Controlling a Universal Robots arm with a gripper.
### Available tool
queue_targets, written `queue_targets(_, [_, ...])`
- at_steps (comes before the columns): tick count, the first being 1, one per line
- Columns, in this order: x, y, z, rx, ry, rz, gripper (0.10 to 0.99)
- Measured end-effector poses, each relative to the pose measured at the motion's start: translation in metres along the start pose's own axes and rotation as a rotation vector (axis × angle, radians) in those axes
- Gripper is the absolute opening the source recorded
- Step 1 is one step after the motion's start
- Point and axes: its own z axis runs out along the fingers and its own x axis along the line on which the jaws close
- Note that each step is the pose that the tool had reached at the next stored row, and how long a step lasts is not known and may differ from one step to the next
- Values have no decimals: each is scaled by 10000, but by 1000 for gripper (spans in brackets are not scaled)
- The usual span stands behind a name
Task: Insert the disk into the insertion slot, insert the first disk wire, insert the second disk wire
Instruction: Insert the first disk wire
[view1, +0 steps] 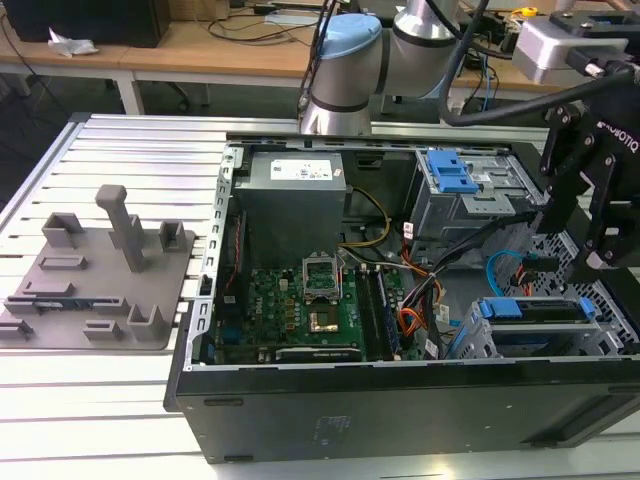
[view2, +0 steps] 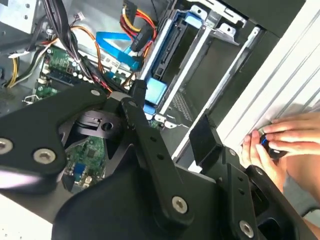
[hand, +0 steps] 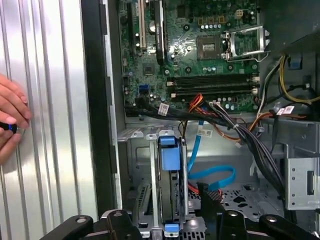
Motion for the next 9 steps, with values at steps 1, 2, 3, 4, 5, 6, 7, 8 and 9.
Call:
queue_targets(1, [-115,6,2,17,269,-17,624])
queue_targets(2, [-179,10,5,29,498,-30,624])
queue_targets(3, [-232,11,5,36,680,-41,624])
queue_targets(4, [-294,11,5,43,831,-50,624])
queue_targets(5, [-355,4,8,45,1036,-62,624])
queue_targets(6, [-378,-18,11,44,1126,-67,624])
queue_targets(7, [-390,-46,15,41,1179,-71,624])
queue_targets(8, [-401,-111,28,8,1215,-76,624])
queue_targets(9, [-409,-204,46,-90,1225,-93,624])
